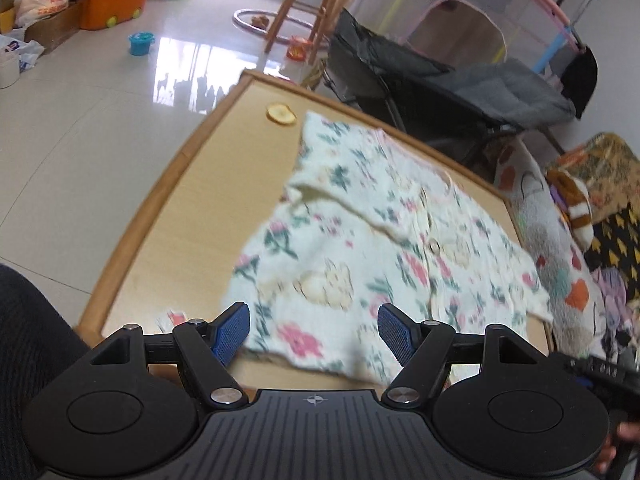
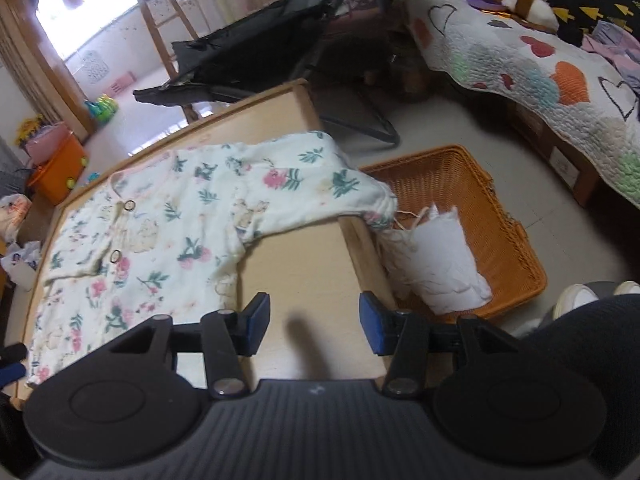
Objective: Fold clothes
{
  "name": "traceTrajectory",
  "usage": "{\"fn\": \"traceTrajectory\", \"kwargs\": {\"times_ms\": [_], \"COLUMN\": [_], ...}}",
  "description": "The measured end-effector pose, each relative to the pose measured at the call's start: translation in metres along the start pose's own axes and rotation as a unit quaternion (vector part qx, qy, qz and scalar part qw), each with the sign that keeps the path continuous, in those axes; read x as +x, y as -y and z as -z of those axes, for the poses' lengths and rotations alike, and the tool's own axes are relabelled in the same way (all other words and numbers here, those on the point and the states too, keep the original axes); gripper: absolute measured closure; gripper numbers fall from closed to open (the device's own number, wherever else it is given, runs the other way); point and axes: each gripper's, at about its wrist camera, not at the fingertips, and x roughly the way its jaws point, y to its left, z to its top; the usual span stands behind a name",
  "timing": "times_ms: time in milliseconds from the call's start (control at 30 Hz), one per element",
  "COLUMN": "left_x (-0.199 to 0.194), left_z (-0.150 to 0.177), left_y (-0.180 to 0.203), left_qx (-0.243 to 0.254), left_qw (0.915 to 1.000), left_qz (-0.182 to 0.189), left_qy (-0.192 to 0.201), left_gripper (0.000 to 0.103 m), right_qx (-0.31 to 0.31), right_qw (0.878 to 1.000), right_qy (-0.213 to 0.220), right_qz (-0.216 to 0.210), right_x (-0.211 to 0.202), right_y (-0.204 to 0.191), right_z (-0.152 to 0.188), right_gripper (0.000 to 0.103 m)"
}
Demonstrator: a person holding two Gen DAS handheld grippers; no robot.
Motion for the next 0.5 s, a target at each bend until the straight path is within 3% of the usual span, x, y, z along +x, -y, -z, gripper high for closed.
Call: {"fn": "traceTrajectory", "kwargs": {"times_ms": [267, 500], "left_x": [0.012, 0.016], "left_z": [0.003, -0.004], "left_y": [0.019, 0.018], "left_qx": [0.026, 0.006], "left_qw": [0.9996, 0.9998], "left_qz": [0.004, 0.011], "left_qy": [-0.011, -0.013], "left_gripper": [0.031, 0.031], "right_qx": [0.015, 0.042], "right_qw": [1.000, 0.998], "right_qy": [0.017, 0.026], "right_qz": [-0.006, 0.033], "right_x": [-0.006, 0.002], "right_y": [0.008, 0.034], "right_z": [-0.005, -0.033], "right_gripper": [0.054, 0.054]}}
